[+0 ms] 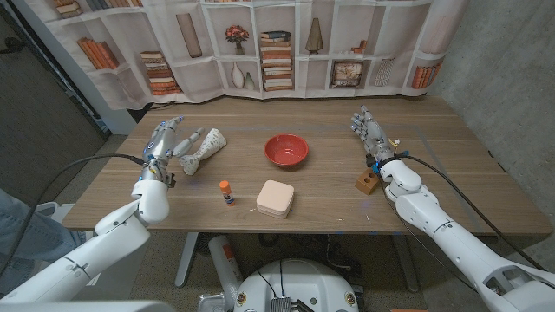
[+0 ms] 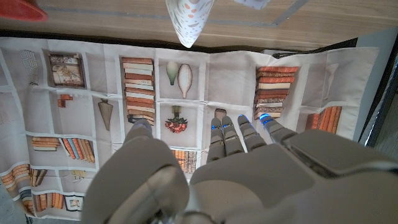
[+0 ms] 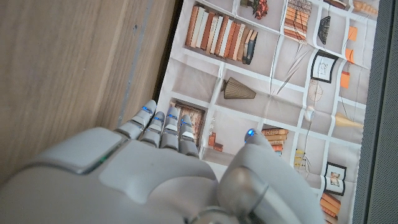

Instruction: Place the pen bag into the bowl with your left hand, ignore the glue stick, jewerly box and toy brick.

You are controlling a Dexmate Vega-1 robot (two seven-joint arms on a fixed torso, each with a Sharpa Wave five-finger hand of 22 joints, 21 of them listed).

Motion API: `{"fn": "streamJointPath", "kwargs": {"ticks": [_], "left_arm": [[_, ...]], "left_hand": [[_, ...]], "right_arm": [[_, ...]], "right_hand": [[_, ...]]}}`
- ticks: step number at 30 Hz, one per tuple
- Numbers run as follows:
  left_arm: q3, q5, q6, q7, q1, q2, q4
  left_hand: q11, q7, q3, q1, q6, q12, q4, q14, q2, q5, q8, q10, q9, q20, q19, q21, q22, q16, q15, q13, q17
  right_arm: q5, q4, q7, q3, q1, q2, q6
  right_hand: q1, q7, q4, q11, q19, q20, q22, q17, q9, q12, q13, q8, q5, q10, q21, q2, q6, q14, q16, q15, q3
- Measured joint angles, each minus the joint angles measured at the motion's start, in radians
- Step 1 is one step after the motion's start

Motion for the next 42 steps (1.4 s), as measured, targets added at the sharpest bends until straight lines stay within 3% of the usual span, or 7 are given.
{"fn": "streamJointPath", "kwargs": {"ticks": [15,42], "left_arm": [[0.089,0.024,0.081,-0.018,-0.071,0.013,0.022],[0.178,0.070,0.213,-0.031,-0.133,0.041,0.014]], "left_hand": [[0.000,0.000,-0.004,0.004,0.000,0.000,-0.004,0.000,-0.004,0.000,0.000,0.000,0.000,0.005,-0.005,0.000,0.000,0.000,0.000,0.000,0.000],[0.000,-0.004,-0.010,0.013,0.004,-0.003,-0.010,0.005,-0.013,0.008,0.000,0.000,0.000,0.005,-0.005,-0.004,0.000,0.000,-0.005,0.000,0.000]], "right_arm": [[0.004,0.003,-0.004,0.002,-0.006,0.002,0.005],[0.006,0.018,-0.007,0.002,0.003,0.014,0.012]], "right_hand": [[-0.009,0.000,0.000,0.000,0.004,0.004,0.000,0.000,0.000,0.000,0.000,0.000,0.000,0.000,-0.008,0.009,0.000,0.000,0.000,0.000,0.000],[-0.005,0.005,0.000,0.000,0.003,0.004,0.000,0.000,0.000,0.000,0.000,0.000,0.000,0.000,-0.022,0.013,0.005,0.000,0.000,0.000,0.000]]}}
